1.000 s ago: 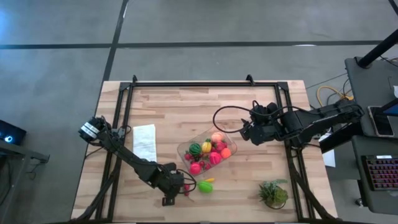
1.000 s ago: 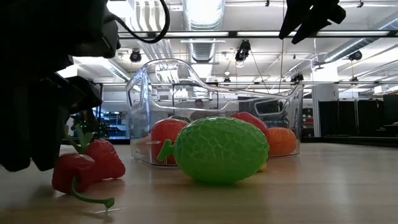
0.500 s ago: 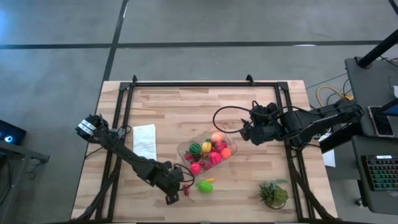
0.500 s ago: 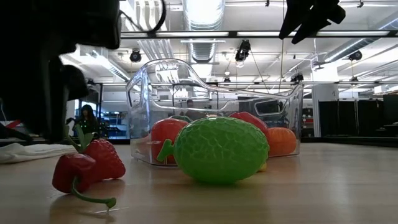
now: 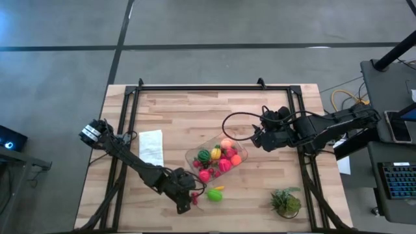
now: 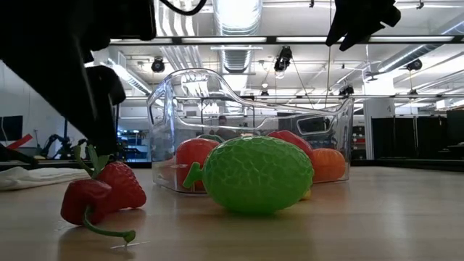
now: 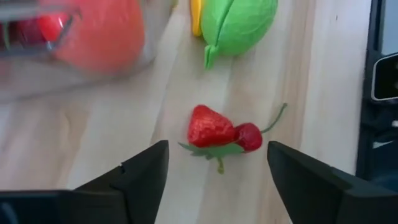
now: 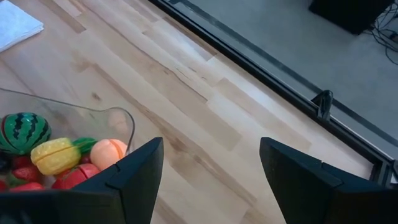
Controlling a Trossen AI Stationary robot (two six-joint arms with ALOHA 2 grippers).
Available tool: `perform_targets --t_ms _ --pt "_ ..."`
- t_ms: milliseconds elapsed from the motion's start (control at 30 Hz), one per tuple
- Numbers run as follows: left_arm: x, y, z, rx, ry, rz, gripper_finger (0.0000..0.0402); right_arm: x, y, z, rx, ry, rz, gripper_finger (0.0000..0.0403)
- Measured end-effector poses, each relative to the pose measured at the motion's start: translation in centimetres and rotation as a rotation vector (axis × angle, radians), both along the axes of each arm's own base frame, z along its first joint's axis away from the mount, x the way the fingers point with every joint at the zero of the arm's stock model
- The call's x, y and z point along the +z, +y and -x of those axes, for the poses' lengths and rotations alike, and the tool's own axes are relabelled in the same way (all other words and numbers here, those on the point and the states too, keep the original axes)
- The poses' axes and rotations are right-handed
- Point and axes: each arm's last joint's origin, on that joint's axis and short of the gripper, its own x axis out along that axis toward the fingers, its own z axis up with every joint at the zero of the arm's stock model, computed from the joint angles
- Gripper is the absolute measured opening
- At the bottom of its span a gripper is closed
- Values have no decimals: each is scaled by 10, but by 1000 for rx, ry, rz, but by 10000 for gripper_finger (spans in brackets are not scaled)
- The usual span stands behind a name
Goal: Pick and placing Produce into tupperware
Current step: Put the strawberry into the transparent bin
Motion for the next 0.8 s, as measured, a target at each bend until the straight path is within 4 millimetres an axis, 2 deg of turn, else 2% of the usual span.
perform_targets --t_ms 400,800 --pt "2 1 -5 14 -75 -22 261 -2 0 0 7 15 7 258" --pt "-14 -1 -11 33 -88 -39 261 -4 0 1 7 26 11 258"
